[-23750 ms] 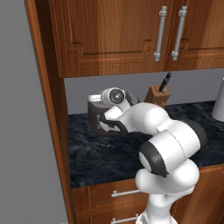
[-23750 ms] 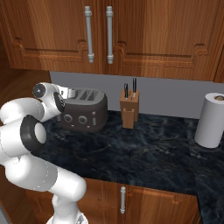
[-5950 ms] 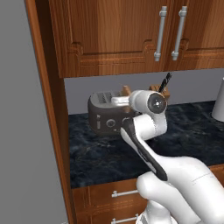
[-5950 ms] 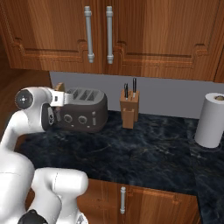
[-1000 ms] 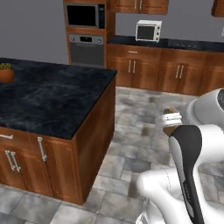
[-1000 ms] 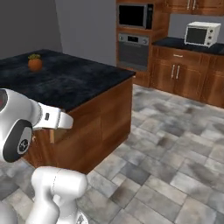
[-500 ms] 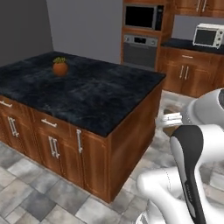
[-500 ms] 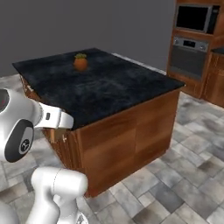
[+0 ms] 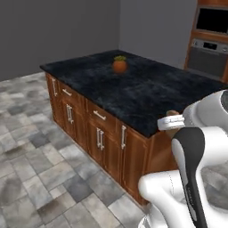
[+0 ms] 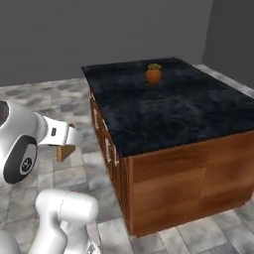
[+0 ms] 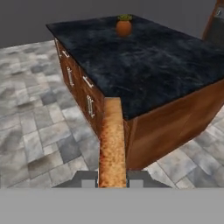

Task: Start the toaster. Once the lever pops up, take the bread to the plate on the dining counter.

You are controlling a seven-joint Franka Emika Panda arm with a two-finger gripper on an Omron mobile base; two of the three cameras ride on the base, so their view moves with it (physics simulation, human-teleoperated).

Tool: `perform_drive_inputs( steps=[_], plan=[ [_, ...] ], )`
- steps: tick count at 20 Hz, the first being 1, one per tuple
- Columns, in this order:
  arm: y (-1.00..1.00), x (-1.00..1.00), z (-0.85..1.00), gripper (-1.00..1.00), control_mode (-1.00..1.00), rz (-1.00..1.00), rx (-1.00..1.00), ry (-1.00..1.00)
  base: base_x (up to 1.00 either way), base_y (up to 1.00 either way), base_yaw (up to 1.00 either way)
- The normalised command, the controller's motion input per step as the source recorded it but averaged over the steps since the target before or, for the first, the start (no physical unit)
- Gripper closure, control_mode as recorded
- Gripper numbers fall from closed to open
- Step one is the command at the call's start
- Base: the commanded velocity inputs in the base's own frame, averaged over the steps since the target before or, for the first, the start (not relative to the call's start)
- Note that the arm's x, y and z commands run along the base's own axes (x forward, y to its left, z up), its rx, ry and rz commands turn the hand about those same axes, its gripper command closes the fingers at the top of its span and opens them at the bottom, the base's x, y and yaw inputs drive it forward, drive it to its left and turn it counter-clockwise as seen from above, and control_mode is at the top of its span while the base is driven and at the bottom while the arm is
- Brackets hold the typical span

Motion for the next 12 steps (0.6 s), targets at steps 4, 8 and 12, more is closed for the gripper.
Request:
perform_drive_inputs(
  steps=[4, 8, 12],
  plan=[
    [0.00, 0.00, 0.00, 1.00, 1.00, 0.00, 0.00, 0.00, 0.00, 0.53, 0.68],
    [0.00, 0.00, 0.00, 1.00, 1.00, 0.00, 0.00, 0.00, 0.00, 0.57, 0.70],
    [0.00, 0.00, 0.00, 1.00, 1.00, 0.00, 0.00, 0.00, 0.10, 0.51, 0.65]
  ],
)
